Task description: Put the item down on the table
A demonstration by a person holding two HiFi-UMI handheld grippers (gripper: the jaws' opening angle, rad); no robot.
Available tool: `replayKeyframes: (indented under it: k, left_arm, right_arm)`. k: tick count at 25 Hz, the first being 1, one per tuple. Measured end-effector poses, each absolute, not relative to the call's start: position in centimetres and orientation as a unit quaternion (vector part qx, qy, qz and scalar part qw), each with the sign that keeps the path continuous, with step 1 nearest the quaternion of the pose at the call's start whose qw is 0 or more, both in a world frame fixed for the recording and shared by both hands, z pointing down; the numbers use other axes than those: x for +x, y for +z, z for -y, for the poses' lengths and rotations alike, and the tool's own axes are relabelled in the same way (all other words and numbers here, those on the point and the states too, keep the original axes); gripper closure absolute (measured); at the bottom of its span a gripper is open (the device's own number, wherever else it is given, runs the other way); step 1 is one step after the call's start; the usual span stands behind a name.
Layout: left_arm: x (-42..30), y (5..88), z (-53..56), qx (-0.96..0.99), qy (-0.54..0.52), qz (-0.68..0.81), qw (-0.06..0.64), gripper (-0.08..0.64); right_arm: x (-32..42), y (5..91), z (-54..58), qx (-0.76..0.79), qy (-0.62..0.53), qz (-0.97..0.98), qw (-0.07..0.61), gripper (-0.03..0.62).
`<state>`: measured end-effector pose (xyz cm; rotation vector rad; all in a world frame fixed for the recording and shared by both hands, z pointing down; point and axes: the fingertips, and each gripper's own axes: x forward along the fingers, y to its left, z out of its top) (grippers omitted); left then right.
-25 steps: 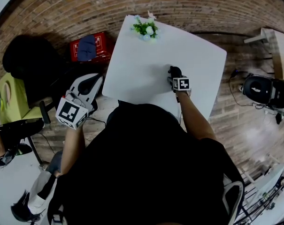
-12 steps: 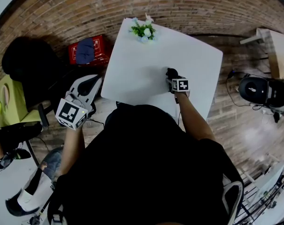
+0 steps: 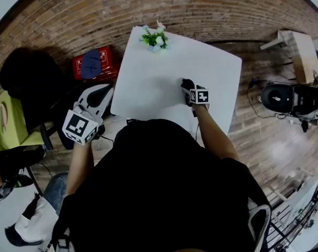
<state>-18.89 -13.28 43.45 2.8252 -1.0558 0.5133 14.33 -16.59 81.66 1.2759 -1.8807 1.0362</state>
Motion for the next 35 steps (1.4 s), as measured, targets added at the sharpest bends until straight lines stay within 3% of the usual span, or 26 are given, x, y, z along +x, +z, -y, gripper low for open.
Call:
replayKeyframes:
  k: [20,35]
  left_arm:
    - [-17.9,41.7,14.3,0.943,0.134,0.304,0.022,0.546]
    - [-16.5,41.7,14.3,0.954,0.131,0.268,0.014,0.546]
  right_arm:
    - [14.6,72.3,17.4,0.531,0.349,0.732,0.244,0.221]
    - [14.7,68.2,14.7,0.551,0.334,0.733,0.216,0.299]
